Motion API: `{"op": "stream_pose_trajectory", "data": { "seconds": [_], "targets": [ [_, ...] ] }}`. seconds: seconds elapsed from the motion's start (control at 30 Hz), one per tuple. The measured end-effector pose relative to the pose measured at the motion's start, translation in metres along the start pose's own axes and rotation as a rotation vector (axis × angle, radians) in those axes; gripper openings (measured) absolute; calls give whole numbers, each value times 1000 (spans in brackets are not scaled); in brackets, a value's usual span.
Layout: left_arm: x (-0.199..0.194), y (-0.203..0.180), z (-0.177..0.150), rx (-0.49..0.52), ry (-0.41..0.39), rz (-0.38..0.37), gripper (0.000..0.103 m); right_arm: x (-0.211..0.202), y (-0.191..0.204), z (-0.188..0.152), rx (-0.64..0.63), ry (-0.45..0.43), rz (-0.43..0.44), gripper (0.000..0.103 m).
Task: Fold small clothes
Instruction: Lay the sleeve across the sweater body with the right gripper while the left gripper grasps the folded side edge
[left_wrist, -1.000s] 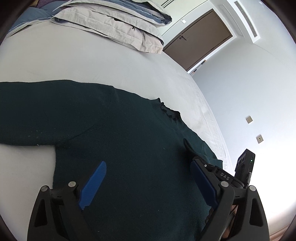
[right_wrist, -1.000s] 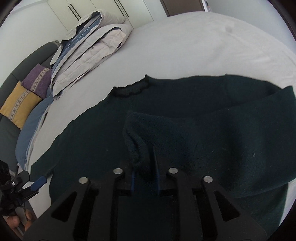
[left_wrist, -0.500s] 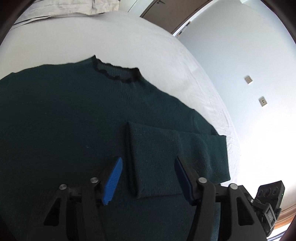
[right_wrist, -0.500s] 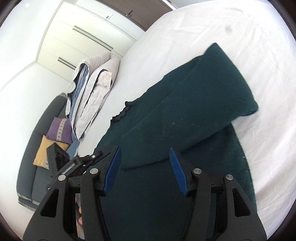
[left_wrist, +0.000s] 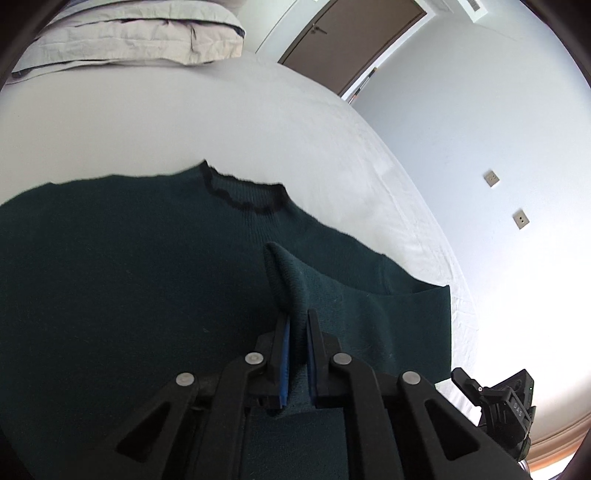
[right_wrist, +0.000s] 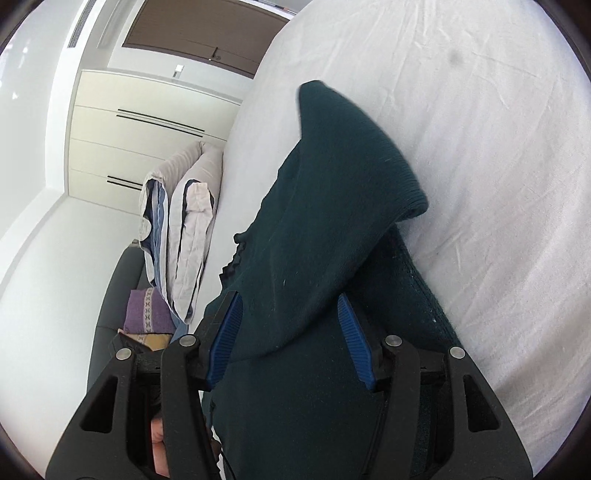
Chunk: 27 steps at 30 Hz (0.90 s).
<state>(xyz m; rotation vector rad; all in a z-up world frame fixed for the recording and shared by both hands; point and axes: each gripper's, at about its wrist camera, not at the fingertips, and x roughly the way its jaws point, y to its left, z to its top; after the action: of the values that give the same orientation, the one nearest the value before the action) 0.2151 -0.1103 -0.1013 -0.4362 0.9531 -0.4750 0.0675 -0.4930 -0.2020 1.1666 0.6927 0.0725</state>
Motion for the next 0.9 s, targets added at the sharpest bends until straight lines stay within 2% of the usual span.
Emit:
{"op": "stream_pose_trajectory", "data": {
  "seconds": [0.1,0.2,0.4,0.53,0.77,0.83,0.9],
  "targets": [
    [-23,15,6,-15,-74,11,8,6,-1,8,61,-12,7,53],
    [-35,39,11,-43,-103,39,8,9,-1,18,76,-55,2,53],
    [-28,83,5,-105,-78,81,8,6,-14,38,143,-131,6,52],
    [-16,90,-2,-106,-57,100,8,6,-25,38,168,-147,14,43],
    [-7,97,-9,-109,-43,101,8,4,-30,42,163,-128,12,38],
    [-6,98,-11,-109,-35,95,9,-2,-25,41,152,-103,-33,39],
    [-6,99,-10,-109,-33,87,10,-16,-8,41,76,-116,-97,43]
  ]
}}
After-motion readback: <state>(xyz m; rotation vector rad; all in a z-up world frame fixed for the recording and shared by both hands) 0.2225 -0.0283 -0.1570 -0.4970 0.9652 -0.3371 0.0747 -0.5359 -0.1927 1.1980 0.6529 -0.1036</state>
